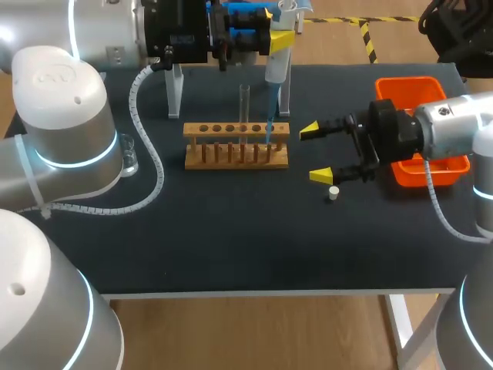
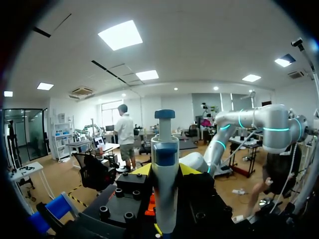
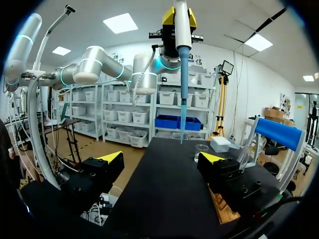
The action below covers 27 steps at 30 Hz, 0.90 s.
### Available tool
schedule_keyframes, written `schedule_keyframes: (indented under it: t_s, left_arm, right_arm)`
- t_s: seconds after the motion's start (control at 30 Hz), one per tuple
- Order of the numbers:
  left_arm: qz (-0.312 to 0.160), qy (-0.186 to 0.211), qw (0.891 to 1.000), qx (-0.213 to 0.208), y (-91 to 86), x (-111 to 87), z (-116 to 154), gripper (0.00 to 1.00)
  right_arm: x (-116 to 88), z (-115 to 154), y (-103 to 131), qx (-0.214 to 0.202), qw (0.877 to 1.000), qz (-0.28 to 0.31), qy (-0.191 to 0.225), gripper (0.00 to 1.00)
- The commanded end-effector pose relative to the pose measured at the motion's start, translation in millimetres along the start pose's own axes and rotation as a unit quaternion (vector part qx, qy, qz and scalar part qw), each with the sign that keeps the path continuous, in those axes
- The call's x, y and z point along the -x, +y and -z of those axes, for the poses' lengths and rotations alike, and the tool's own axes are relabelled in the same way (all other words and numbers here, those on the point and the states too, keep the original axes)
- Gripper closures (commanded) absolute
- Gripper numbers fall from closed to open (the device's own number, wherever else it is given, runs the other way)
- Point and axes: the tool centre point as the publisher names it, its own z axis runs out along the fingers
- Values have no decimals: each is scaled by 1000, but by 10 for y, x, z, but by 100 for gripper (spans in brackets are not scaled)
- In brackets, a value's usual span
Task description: Invert the test tube, pick up the pipette, mount the tip to pipette, aspirate from beaker and dispense into the tube, eject the tip, return the pipette, and cap with the stopper.
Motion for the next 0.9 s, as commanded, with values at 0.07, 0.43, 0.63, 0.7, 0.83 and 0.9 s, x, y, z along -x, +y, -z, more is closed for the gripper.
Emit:
schedule_keyframes:
  t_s: [0.07, 0.43, 0.63, 0.7, 0.83, 0.9]
  left_arm:
    - [-1, 1, 1000, -1, 2, 0, 12, 100]
    - [-24, -13, 1000, -15, 87, 32, 284, 100]
    - [-28, -25, 999, -16, 230, 106, 602, 100]
    - [-30, -31, 999, -18, 265, 135, 722, 100]
    - [-34, -43, 998, -14, 329, 212, 961, 100]
    - [-36, -50, 998, -12, 359, 254, 1081, 100]
  right_arm:
    - [-10, 12, 7, -1, 1000, 0, 0, 0]
    - [-10, 12, 7, -1, 1000, 0, 0, 0]
    - [-10, 12, 7, -1, 1000, 0, 0, 0]
    - [-10, 12, 7, -1, 1000, 0, 0, 0]
    - [-10, 12, 7, -1, 1000, 0, 0, 0]
    - [-10, 12, 7, -1, 1000, 0, 0, 0]
